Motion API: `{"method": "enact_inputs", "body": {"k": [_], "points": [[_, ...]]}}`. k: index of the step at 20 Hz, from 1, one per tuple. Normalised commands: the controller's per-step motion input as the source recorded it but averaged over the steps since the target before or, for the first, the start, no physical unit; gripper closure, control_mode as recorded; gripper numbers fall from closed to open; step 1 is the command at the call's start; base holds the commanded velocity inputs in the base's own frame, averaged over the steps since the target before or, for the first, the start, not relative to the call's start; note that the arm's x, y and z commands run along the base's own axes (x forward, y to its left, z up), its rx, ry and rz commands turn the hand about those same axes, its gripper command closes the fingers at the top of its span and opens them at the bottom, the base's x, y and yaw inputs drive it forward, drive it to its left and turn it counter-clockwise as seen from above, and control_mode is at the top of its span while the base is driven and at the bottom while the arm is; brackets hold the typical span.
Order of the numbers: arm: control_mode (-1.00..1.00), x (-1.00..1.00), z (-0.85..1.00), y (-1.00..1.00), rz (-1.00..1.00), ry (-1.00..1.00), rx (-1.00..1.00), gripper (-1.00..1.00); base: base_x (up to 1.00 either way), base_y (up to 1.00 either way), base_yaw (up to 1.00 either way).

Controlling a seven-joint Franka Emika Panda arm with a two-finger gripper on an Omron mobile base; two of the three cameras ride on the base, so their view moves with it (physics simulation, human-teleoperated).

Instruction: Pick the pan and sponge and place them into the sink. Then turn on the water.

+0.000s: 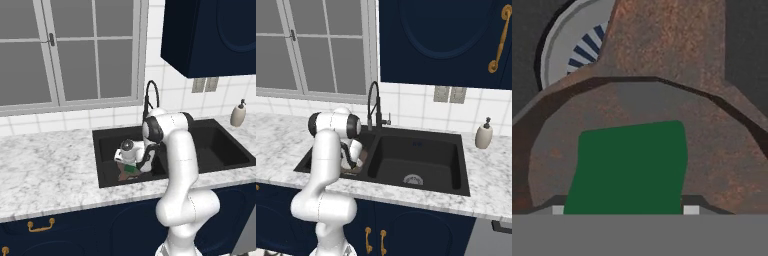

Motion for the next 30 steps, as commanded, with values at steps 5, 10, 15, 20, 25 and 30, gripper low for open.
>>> {"method": "enact_inputs", "body": {"k": [5,10,15,20,25,30], "points": [[-1.0,0.0,0.2,0.0,0.0,-0.34,0.03,-1.0,0.0,0.0,0.0],[-1.0,-0.02,0.45,0.09,0.0,-0.23,0.0,-1.0,0.0,0.0,0.0],[-1.0,-0.39,0.83,0.33,0.01,-0.01,0.0,-1.0,0.0,0.0,0.0],[-1.0,-0.38,1.0,0.4,0.02,0.05,0.0,-1.0,0.0,0.0,0.0],[-1.0,-0.27,1.0,0.47,0.0,0.03,-0.09,-1.0,0.0,0.0,0.0],[-1.0,-0.26,1.0,0.05,0.03,0.0,0.0,-1.0,0.0,0.0,0.0]]}}
